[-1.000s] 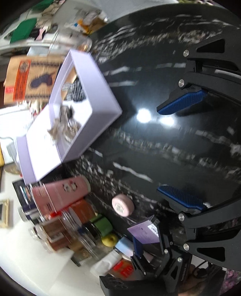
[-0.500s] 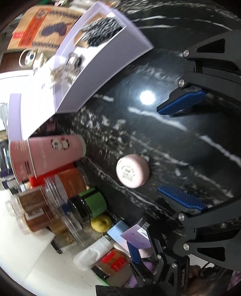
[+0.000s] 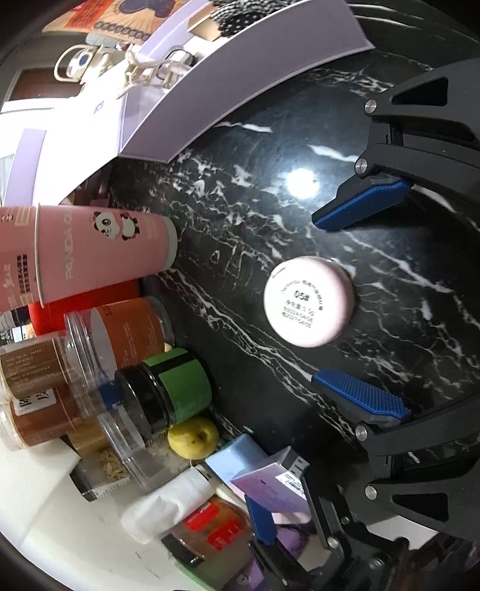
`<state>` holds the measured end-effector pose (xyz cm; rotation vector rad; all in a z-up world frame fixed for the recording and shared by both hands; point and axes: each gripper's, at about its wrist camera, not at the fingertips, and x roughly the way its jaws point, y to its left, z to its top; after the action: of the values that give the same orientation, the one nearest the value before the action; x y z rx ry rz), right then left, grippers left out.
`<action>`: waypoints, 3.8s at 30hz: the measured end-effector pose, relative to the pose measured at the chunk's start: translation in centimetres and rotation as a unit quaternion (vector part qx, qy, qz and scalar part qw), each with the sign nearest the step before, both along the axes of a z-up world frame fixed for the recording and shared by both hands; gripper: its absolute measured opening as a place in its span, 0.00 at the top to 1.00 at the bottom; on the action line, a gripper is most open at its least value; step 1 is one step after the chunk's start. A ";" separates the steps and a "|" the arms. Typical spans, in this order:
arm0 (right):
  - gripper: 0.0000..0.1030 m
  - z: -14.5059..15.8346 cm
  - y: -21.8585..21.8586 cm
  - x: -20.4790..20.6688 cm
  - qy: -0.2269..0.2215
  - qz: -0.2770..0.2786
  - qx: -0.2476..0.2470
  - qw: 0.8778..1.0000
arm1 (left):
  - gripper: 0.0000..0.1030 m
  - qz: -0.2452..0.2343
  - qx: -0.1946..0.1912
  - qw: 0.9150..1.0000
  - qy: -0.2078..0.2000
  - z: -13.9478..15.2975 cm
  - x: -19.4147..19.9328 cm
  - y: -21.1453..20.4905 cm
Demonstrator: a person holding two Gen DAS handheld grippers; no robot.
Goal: Organize rigid objects
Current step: 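Grasp the pink round compact with the right tool while the left tool holds the EYES box, then carry the EYES box and pink compact toward the lavender box with both tools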
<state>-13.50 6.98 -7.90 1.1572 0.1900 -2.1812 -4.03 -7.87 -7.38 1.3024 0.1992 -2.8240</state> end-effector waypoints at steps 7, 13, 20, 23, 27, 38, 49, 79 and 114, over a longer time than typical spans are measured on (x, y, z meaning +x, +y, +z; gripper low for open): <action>0.31 -0.3 -0.7 -0.2 0.017 0.004 0.015 1.000 | 0.09 0.003 -0.005 1.000 0.002 0.3 -0.1 0.2; 0.50 -0.5 -1.2 -0.1 0.028 0.009 0.020 0.999 | 0.09 0.009 0.000 1.000 0.000 0.3 0.0 0.2; 0.50 0.0 0.4 1.1 0.022 -0.002 -0.001 1.000 | 0.09 0.005 -0.006 1.000 -0.001 0.3 0.0 1.0; 0.50 0.6 1.7 2.0 0.033 -0.013 0.000 0.999 | 0.09 -0.005 -0.002 1.000 0.004 0.3 0.2 1.8; 0.50 1.3 3.9 3.2 0.037 -0.037 0.001 0.999 | 0.09 -0.025 0.000 1.000 0.003 0.0 0.1 3.1; 0.50 1.4 10.1 6.7 0.024 -0.114 0.000 0.993 | 0.09 -0.093 0.004 0.996 -0.008 -0.9 -0.3 8.3; 0.50 1.8 14.3 9.6 0.031 -0.171 -0.014 0.985 | 0.09 -0.146 0.003 0.989 -0.009 -0.6 -0.4 13.0; 0.50 5.0 17.8 8.4 0.050 -0.213 -0.026 0.975 | 0.09 -0.177 0.003 0.984 0.013 3.0 -5.5 17.1; 0.50 10.7 19.7 -0.1 0.085 -0.210 -0.036 0.973 | 0.08 -0.187 -0.013 0.979 0.073 9.5 -14.8 19.4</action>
<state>-13.55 26.66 2.80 1.0393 -0.0690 -2.6361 -18.81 11.49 2.16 1.2418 -0.0927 -3.2241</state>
